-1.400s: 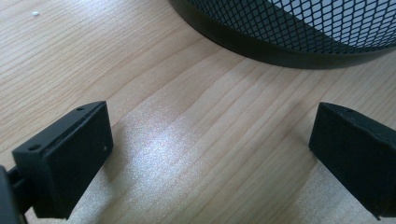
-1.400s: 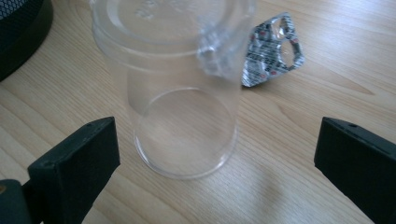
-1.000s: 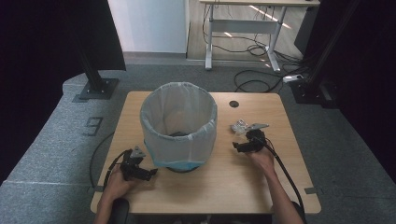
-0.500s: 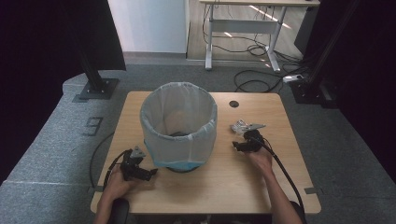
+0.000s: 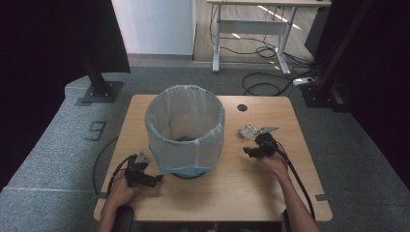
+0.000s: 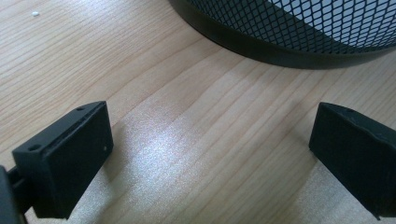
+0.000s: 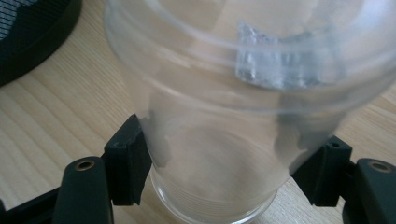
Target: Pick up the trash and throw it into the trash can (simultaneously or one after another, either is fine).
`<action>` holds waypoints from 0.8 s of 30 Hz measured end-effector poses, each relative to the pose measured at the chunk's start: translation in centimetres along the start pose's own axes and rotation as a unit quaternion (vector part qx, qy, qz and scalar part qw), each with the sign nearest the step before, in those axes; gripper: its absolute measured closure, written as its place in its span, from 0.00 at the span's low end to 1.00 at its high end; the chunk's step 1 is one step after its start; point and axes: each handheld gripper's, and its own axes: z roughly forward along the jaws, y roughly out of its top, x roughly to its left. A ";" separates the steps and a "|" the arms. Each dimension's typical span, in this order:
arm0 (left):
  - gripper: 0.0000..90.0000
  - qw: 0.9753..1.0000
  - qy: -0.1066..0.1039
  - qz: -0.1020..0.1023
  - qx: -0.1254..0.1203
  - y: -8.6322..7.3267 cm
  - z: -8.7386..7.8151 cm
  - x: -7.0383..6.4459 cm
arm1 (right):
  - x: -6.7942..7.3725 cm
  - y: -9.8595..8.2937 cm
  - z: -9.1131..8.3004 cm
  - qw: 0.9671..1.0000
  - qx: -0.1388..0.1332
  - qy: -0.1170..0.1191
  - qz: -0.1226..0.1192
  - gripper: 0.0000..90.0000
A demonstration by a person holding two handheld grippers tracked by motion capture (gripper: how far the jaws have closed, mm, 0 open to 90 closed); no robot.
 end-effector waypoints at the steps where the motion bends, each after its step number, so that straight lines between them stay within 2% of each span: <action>1: 0.00 1.000 0.000 0.000 0.000 0.0 0.0 0.0 | 0.0 0.1 -0.2 1.000 0.000 0.000 0.000 0.33; 8: 0.00 1.000 0.000 0.000 0.000 0.0 0.0 0.0 | 0.1 0.9 -1.8 1.000 -0.005 0.011 0.001 0.33; 20: 0.00 1.000 0.000 0.000 0.000 0.0 0.0 0.0 | 0.7 2.7 -4.3 1.000 -0.004 0.024 -0.012 0.33; 24: 0.00 1.000 0.000 0.000 0.000 0.0 0.0 0.0 | 0.8 3.2 -5.0 0.999 -0.009 0.030 -0.008 0.33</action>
